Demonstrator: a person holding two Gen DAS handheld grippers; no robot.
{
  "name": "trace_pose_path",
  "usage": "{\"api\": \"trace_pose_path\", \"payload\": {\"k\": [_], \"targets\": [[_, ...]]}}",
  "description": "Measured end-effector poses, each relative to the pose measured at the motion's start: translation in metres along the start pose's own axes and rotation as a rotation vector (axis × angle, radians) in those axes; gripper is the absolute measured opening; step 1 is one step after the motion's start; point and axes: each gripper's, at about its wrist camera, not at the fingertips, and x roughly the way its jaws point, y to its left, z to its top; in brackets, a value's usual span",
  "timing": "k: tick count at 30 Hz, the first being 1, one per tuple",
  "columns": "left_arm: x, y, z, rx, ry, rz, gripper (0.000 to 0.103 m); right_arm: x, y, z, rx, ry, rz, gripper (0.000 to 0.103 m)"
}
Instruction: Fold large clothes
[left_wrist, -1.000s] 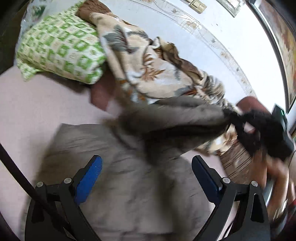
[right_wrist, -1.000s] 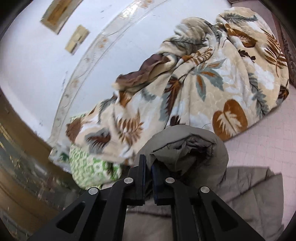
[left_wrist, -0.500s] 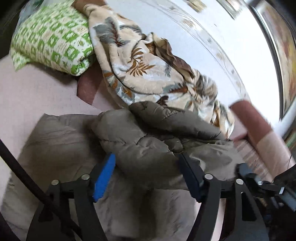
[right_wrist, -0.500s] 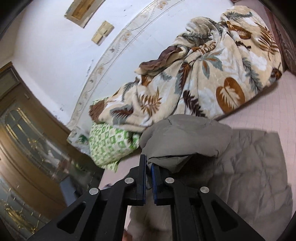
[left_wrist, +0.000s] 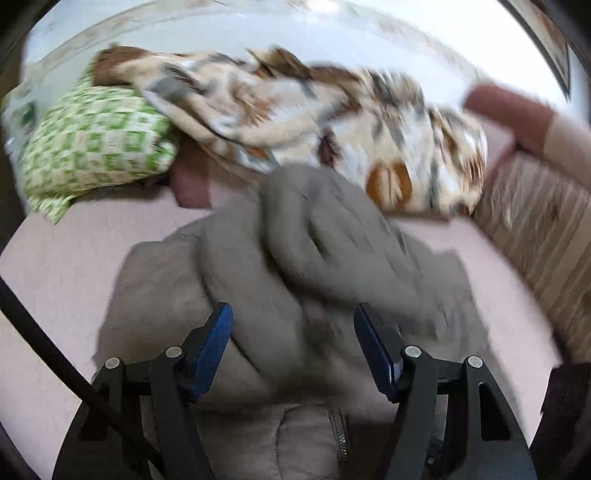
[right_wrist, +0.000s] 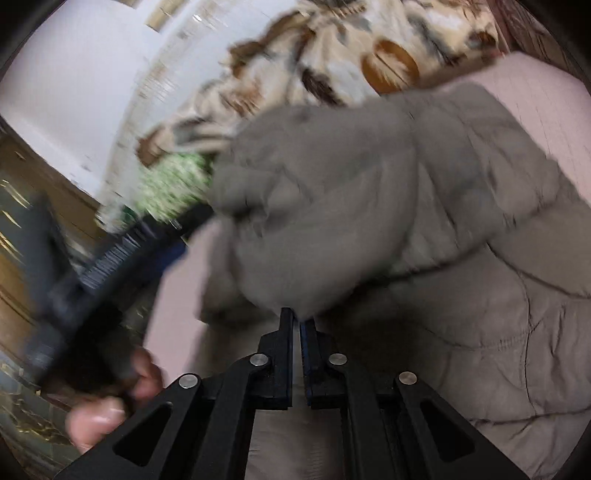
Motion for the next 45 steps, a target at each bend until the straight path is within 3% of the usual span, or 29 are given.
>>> {"api": "trace_pose_path", "payload": {"k": [2, 4, 6, 10, 13, 16, 19, 23, 25, 29, 33, 36, 38, 40, 45], "targets": [[0.033, -0.012, -0.006, 0.071, 0.106, 0.068, 0.067, 0.009, -0.017, 0.002, 0.027, 0.035, -0.039, 0.005], [0.050, -0.010, -0.012, 0.067, 0.157, 0.078, 0.067, 0.007, -0.026, 0.004, 0.045, 0.055, -0.051, 0.007], [0.050, -0.005, -0.014, 0.052, 0.152, 0.064, 0.067, -0.014, -0.026, 0.008, 0.030, 0.028, -0.037, 0.007], [0.032, 0.003, -0.012, 0.024, 0.112, 0.040, 0.067, -0.055, -0.001, 0.034, -0.135, -0.098, -0.080, 0.007], [0.014, 0.005, 0.000, 0.007, 0.047, 0.038, 0.067, -0.057, 0.014, 0.068, -0.198, -0.135, -0.121, 0.007], [0.017, 0.009, 0.019, 0.005, 0.026, 0.079, 0.070, -0.034, 0.021, 0.101, -0.226, -0.141, -0.165, 0.007], [0.042, 0.013, 0.020, 0.010, 0.078, 0.128, 0.070, 0.000, 0.020, 0.116, -0.253, -0.107, -0.214, 0.007], [0.083, 0.018, 0.003, 0.015, 0.195, 0.149, 0.071, 0.057, 0.006, 0.112, -0.273, 0.014, -0.308, 0.007], [0.092, 0.013, -0.007, 0.046, 0.196, 0.174, 0.073, 0.081, -0.008, 0.103, -0.264, 0.084, -0.334, 0.007], [0.098, 0.004, -0.010, 0.091, 0.199, 0.213, 0.074, 0.099, -0.028, 0.099, -0.237, 0.124, -0.326, 0.007], [0.073, 0.001, -0.006, 0.080, 0.160, 0.205, 0.073, 0.090, -0.019, 0.103, -0.261, 0.130, -0.329, 0.007], [0.036, -0.002, -0.012, 0.077, 0.112, 0.176, 0.074, 0.056, -0.001, 0.101, -0.244, 0.072, -0.258, 0.008], [0.014, -0.001, -0.021, 0.058, 0.096, 0.159, 0.074, 0.028, 0.004, 0.092, -0.234, 0.067, -0.211, 0.021], [-0.013, -0.001, -0.041, 0.030, 0.097, 0.133, 0.074, 0.007, 0.007, 0.079, -0.231, 0.069, -0.193, 0.045], [-0.064, -0.008, -0.091, 0.035, 0.105, 0.135, 0.074, -0.038, 0.007, 0.034, -0.138, 0.101, -0.109, 0.049]]}}
